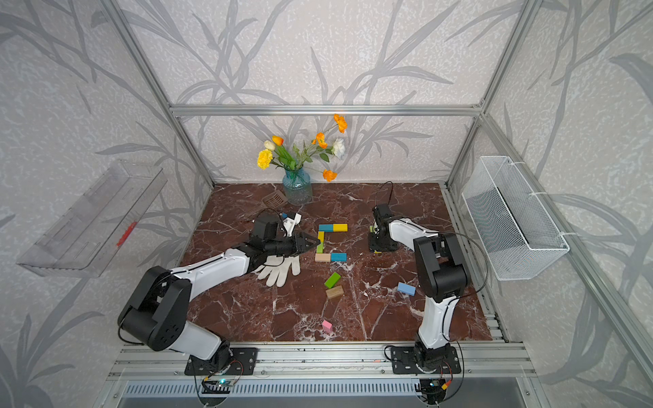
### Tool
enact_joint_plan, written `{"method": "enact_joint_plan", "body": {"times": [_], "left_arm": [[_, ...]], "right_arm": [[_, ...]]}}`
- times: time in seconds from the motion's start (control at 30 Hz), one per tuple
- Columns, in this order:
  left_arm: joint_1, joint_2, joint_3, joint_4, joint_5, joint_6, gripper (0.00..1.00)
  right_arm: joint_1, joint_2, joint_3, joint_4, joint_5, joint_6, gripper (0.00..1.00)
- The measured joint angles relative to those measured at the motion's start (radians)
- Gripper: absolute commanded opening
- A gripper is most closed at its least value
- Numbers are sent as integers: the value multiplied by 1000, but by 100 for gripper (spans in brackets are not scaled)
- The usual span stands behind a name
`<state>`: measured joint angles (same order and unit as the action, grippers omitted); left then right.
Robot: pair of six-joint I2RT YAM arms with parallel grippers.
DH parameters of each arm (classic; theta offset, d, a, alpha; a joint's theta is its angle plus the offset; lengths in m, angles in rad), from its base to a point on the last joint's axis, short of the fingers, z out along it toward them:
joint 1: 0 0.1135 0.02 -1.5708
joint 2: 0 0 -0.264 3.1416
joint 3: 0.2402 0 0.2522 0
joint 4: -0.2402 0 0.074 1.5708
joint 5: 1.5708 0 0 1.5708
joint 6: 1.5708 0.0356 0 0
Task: Assemble the letter c with building blocks
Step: Assemble the building block at the center of the board, then pick up the building block from the center of the board.
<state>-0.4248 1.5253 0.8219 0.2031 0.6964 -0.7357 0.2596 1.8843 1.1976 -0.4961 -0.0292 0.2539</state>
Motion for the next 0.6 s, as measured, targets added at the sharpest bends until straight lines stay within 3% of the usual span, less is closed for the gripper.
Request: {"method": "enact_joint_plan", "body": {"times": [0.37,0.6], "left_arm": [[1,-13,-3,-1,-11,0,48],[1,-14,-5,-1,-17,0,48]], "right_arm": [[0,-220,-66,-79,-24,18,56],[-43,-361,-127,-182,-51,122,55]]}}
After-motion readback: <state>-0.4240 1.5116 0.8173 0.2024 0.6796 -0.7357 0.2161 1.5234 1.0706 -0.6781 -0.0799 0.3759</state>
